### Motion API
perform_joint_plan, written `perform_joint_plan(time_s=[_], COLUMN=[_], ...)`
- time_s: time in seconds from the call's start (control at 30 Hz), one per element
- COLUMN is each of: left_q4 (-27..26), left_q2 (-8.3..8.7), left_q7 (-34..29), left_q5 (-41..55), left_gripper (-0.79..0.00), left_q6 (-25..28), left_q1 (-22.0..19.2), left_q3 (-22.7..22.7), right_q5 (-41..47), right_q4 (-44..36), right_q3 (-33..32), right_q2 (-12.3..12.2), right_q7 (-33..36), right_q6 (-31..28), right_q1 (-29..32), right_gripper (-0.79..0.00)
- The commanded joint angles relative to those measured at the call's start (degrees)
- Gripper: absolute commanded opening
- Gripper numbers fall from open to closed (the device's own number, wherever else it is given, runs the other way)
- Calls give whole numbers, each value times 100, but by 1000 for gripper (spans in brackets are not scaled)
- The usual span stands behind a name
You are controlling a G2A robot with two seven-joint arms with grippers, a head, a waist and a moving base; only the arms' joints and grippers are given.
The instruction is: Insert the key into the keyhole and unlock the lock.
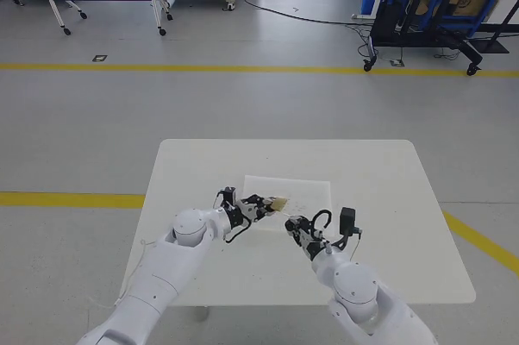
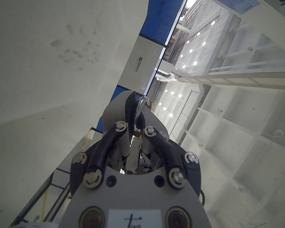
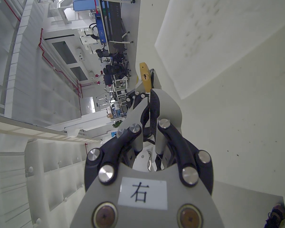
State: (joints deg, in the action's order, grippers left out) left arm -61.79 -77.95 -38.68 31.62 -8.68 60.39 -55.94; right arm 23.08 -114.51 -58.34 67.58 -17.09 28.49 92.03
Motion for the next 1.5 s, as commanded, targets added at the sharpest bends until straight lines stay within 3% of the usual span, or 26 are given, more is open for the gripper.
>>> perform_joint_plan(time_s=[0.0, 0.23, 0.4, 0.57, 0.9, 1.23, 1.47], left_q4=[-78, -115, -34, 22, 101, 162, 87], left_q2=[4, 48, 71, 73, 72, 67, 46], left_q7=[-44, -355, -782, -1223, -1544, -1408, -638], left_q5=[-16, -56, 130, 177, 116, 77, 49], left_gripper=[-785, -785, -785, -785, -785, -785, -785], left_q6=[-39, 16, 153, 245, 365, 305, 242], left_q1=[43, 68, 49, 0, -54, -88, -22], left_q3=[12, -81, -188, -149, -67, -41, -86], right_q5=[2, 204, 483, 412, 118, -29, -473], right_q4=[15, 26, -130, -20, 263, 149, -124], right_q3=[38, -39, -574, -993, -730, -567, -493], right_q2=[17, 76, 38, 8, 72, 126, 132], right_q7=[22, 119, 443, 475, 697, 779, 464], right_q6=[9, -40, -456, -468, -389, -351, -145], right_q1=[-19, -81, 145, 199, -83, -76, 215], right_gripper=[-785, -785, -785, -785, -785, -785, -785])
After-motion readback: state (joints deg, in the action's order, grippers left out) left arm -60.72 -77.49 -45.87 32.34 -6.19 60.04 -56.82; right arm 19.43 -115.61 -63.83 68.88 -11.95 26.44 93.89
